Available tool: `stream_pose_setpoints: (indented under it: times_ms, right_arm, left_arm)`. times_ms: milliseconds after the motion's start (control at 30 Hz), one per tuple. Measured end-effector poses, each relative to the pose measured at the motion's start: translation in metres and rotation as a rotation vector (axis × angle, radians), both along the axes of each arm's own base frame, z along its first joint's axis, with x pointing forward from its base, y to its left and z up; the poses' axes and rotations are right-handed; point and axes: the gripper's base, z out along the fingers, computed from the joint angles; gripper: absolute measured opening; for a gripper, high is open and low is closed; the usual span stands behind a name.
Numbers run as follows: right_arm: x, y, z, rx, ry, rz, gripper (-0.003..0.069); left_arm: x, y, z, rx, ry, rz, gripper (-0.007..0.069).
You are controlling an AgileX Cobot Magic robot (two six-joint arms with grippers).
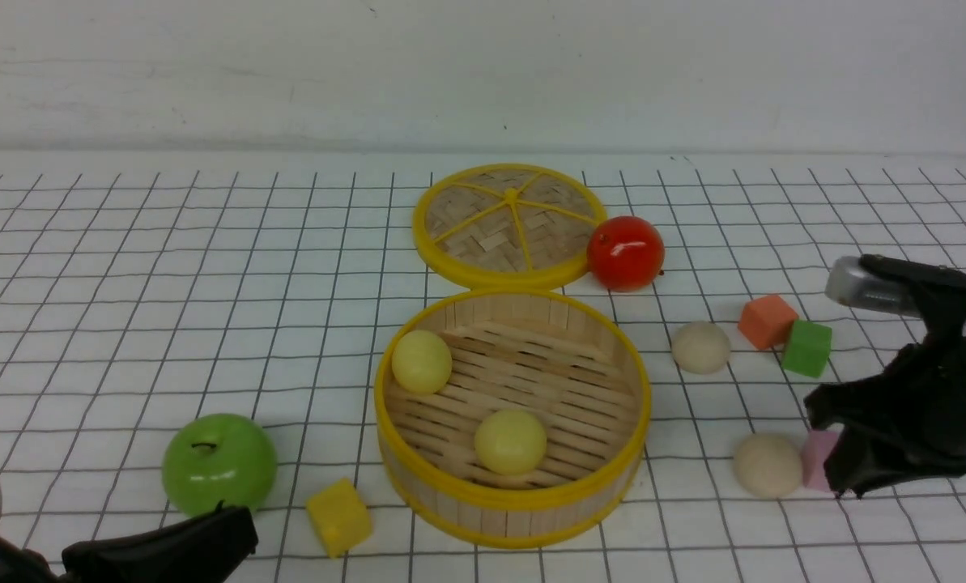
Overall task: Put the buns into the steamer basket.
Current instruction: Use the right arm to grab a steamed stuffed bun
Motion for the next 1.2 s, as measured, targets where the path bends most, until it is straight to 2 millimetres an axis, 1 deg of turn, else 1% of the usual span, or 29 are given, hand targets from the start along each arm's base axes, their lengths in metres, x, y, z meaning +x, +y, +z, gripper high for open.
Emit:
stream_pose_setpoints:
  times_ms: [67,133,167,200,300,333,400,433,533,800,933,1000,1067,1133,1167,1200]
  right_arm:
    - [0.011,0.009,-0.007,-0.016,-0.009,0.017,0.0218]
    - [0.017,0.014,-0.007,-0.036,-0.034,0.025,0.0250]
    - [0.025,0.017,-0.008,-0.064,-0.072,0.019,0.0283]
    - [0.029,0.017,-0.008,-0.075,-0.085,0.005,0.0299]
    - [0.039,0.016,-0.011,-0.108,-0.102,-0.023,0.0314]
    - [0.045,0.016,-0.015,-0.122,-0.095,-0.034,0.0316]
    - [0.052,0.017,-0.022,-0.128,-0.079,-0.041,0.0315]
    - [0.052,0.017,-0.023,-0.128,-0.078,-0.041,0.0315]
    - [0.057,0.018,-0.033,-0.129,-0.051,-0.043,0.0309]
    - [0.060,0.022,-0.044,-0.104,-0.020,-0.059,0.0305]
    - [0.063,0.023,-0.056,-0.110,0.013,-0.059,0.0305]
    - [0.063,0.023,-0.058,-0.112,0.017,-0.059,0.0305]
    - [0.065,0.023,-0.059,-0.114,0.014,-0.054,0.0281]
    - [0.065,0.023,-0.058,-0.116,0.008,-0.045,0.0235]
    - [0.065,0.023,-0.058,-0.117,0.008,-0.045,0.0228]
    - [0.065,0.023,-0.058,-0.119,0.008,-0.034,0.0178]
  left_arm:
    - [0.000,0.000,0.000,0.000,0.001,0.000,-0.0013]
    - [0.000,0.000,0.000,0.000,0.001,0.000,-0.0013]
    - [0.000,0.000,0.000,0.000,0.001,0.000,-0.0013]
    - [0.000,0.000,0.000,0.000,0.001,0.000,-0.0013]
    - [0.000,0.000,0.000,0.000,0.001,0.000,-0.0013]
    - [0.000,0.000,0.000,0.000,0.001,0.000,-0.0013]
    - [0.000,0.000,0.000,0.000,0.001,0.000,-0.0013]
    - [0.000,0.000,0.000,0.000,0.001,0.000,-0.0013]
    - [0.000,0.000,0.000,0.000,0.001,0.000,-0.0012]
    - [0.000,0.000,0.000,0.000,0.001,0.000,-0.0004]
    - [0.000,0.000,0.000,0.000,0.001,0.000,0.0000]
    - [0.000,0.000,0.000,0.000,0.001,0.000,0.0001]
    - [0.000,0.000,0.000,0.000,0.002,0.000,0.0004]
    - [0.000,0.000,0.000,0.002,0.005,-0.002,0.0005]
    - [0.000,0.000,0.000,0.002,0.005,-0.002,0.0005]
    - [0.000,0.000,-0.001,0.003,0.007,-0.003,0.0008]
